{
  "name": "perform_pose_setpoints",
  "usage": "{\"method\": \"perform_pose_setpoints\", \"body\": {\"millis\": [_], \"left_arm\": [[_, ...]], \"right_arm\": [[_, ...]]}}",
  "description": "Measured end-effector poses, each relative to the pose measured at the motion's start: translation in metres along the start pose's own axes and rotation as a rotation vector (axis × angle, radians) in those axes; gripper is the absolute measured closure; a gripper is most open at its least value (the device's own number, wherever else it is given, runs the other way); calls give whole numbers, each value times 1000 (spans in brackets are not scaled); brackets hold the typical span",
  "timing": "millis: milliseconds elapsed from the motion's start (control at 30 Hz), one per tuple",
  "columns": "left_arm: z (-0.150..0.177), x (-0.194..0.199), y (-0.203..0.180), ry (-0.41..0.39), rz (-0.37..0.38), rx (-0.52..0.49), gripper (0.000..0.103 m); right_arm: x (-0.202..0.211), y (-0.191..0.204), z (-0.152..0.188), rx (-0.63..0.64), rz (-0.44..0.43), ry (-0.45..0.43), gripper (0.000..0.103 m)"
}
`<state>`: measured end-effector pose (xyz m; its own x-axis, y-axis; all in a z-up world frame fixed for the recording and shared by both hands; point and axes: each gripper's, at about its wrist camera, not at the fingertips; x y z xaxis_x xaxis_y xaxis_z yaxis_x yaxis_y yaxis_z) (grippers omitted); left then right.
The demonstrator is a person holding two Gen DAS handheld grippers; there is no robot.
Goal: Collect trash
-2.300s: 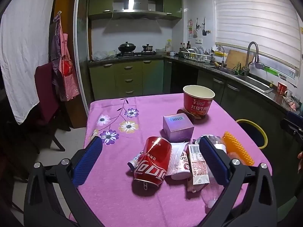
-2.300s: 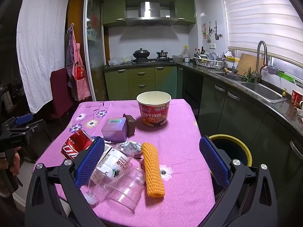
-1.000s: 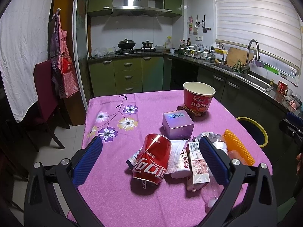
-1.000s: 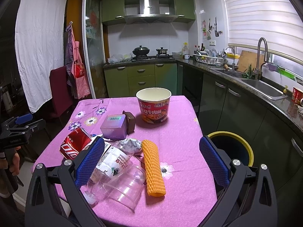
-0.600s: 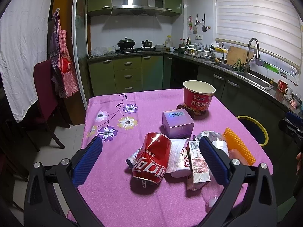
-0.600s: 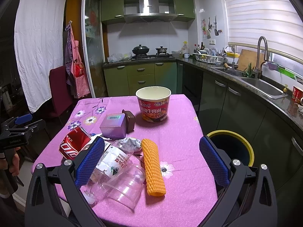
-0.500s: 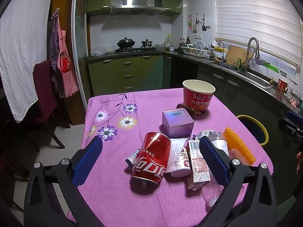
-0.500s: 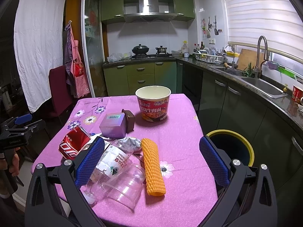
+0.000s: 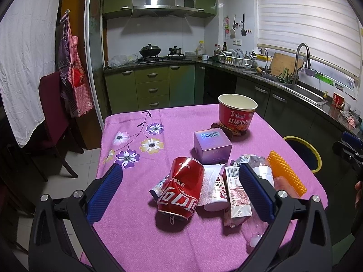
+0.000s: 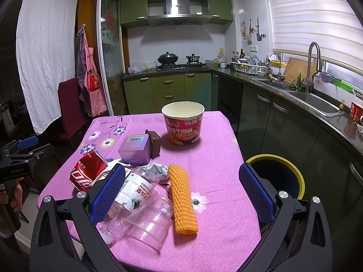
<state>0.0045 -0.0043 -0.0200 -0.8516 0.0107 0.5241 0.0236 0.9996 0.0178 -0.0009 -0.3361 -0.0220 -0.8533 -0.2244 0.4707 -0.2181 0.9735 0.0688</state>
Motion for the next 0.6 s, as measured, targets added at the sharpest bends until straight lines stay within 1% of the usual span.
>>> {"method": "perform_pose_setpoints", "body": {"millis": [467,600], "left_arm": [[1,-1,-1,5,0,-2,6],[0,-11,0,28,11,-1,6]], "right_arm": [[-6,-3,4,-5,1,12,4],[-13,-7,1,-4,-10,30,4]]}}
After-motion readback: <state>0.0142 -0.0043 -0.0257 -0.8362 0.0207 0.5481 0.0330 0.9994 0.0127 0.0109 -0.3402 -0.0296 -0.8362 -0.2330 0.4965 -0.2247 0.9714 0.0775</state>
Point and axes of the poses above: each gripper's, at about its wrist camera, not at the fingertips, and x roughly against the way its jaws point, y to its left, z to its underside
